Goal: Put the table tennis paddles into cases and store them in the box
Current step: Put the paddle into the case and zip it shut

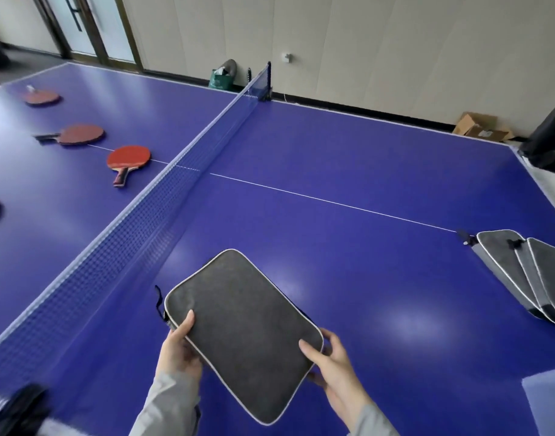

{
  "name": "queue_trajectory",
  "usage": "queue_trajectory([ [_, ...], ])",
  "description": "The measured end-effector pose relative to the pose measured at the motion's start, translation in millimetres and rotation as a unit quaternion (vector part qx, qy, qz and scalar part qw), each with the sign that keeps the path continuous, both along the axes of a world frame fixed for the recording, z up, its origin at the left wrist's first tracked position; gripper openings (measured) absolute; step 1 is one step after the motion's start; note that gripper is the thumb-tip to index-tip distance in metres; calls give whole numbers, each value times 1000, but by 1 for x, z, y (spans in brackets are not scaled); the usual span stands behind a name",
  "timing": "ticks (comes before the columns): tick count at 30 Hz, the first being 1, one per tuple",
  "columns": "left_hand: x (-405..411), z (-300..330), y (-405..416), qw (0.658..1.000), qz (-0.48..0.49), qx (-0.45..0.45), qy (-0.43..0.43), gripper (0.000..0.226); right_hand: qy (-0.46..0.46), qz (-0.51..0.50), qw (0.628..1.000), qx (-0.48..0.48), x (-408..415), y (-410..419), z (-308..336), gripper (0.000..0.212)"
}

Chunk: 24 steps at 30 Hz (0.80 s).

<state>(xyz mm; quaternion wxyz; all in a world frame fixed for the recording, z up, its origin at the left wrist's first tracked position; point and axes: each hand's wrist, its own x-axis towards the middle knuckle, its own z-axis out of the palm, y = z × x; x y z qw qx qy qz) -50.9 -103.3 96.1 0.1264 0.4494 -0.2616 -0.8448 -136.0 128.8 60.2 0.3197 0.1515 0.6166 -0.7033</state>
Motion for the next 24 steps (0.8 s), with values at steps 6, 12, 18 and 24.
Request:
queue_trajectory([
  [6,48,-36,-48,995,83,0,-56,40,34,60,997,45,4,-67,-13,40],
  [12,83,-75,-92,978,156,-45,-129,30,51,108,991,67,5,-122,-38,38],
  [18,107,-102,-124,962,147,-120,-198,53,79,158,978,107,12,-157,-58,39],
  [24,120,-121,-146,932,60,-187,-305,73,160,200,948,187,21,-166,-64,39],
])
